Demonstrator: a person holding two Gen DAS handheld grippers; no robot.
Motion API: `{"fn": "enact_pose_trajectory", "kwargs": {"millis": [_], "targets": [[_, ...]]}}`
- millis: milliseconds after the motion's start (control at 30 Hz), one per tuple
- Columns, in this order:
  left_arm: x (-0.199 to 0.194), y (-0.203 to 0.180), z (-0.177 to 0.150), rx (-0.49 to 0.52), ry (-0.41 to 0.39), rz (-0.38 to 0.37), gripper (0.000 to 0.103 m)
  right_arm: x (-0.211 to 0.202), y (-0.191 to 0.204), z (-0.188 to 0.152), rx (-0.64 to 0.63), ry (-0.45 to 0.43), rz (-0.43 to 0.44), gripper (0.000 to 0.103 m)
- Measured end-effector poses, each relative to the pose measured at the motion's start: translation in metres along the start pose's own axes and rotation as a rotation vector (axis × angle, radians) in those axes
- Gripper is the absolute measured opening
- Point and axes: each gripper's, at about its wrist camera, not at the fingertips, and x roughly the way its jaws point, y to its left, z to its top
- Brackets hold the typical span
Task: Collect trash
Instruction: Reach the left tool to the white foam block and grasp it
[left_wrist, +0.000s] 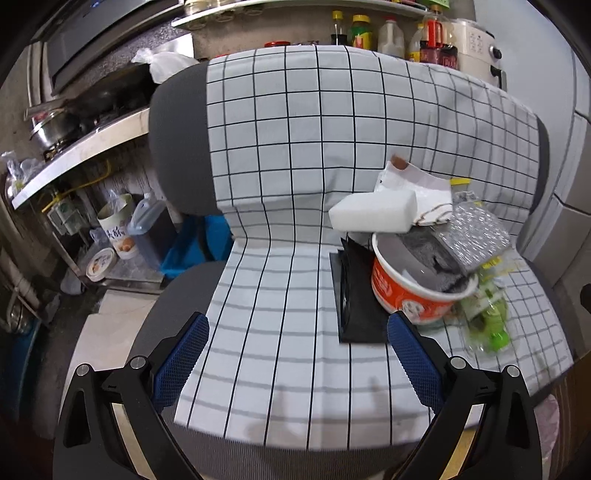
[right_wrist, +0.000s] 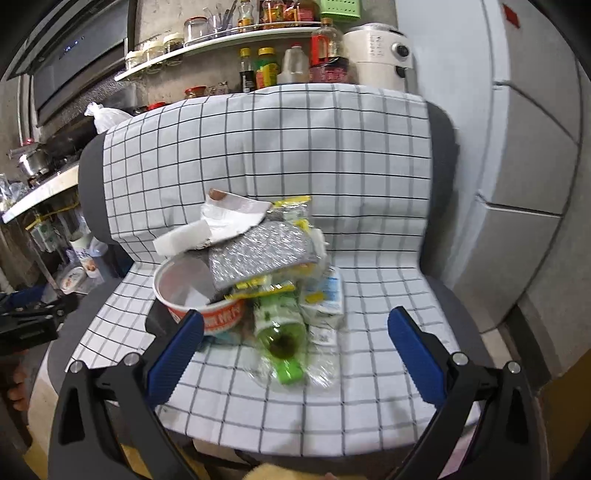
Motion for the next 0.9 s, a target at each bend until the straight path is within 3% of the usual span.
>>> {"fn": "enact_pose_trajectory", "kwargs": {"millis": [67, 333, 567, 633, 700, 800, 833, 867, 900], "targets": [[0.011, -0.008, 0.008, 0.019, 0.002, -0.004, 0.095, 0.009, 0.001, 0.004, -0.008, -0.006, -0.009, 0.097], [0.058, -0.047, 0.045, 0.024, -0.001, -0.154, 0.092, 0.035, -0.005, 0.011, -0.037, -0.043, -0.047, 0.097], [0.080, -0.081, 0.062, 0.061, -0.035, -0.211, 0.087, 0.057, -0.020, 0.014, -0.035, -0.037, -0.047, 0.097], [0.088, -0.087, 0.066, 0.055, -0.035, -0.207, 0.071, 0.062, -0.024, 0.014, -0.033, -0.034, -0.043, 0.097], [0.098, -0.090, 0.070, 0.041, -0.028, -0.211, 0.068, 0.066, -0.028, 0.013, -0.031, -0.031, -0.040, 0.097], [0.113, -0.094, 0.072, 0.042, -0.006, -0.216, 0.052, 0.071, -0.032, 0.012, -0.032, -0.023, -0.043, 0.097], [0.117, -0.096, 0.071, 0.045, 0.001, -0.213, 0.039, 0.072, -0.033, 0.011, -0.031, -0.020, -0.042, 0.097], [0.119, -0.096, 0.071, 0.045, 0.004, -0.209, 0.020, 0.073, -0.034, 0.011, -0.030, -0.017, -0.041, 0.097], [0.119, -0.096, 0.070, 0.042, 0.003, -0.224, 0.015, 0.073, -0.035, 0.010, -0.030, -0.015, -0.041, 0.097]]}}
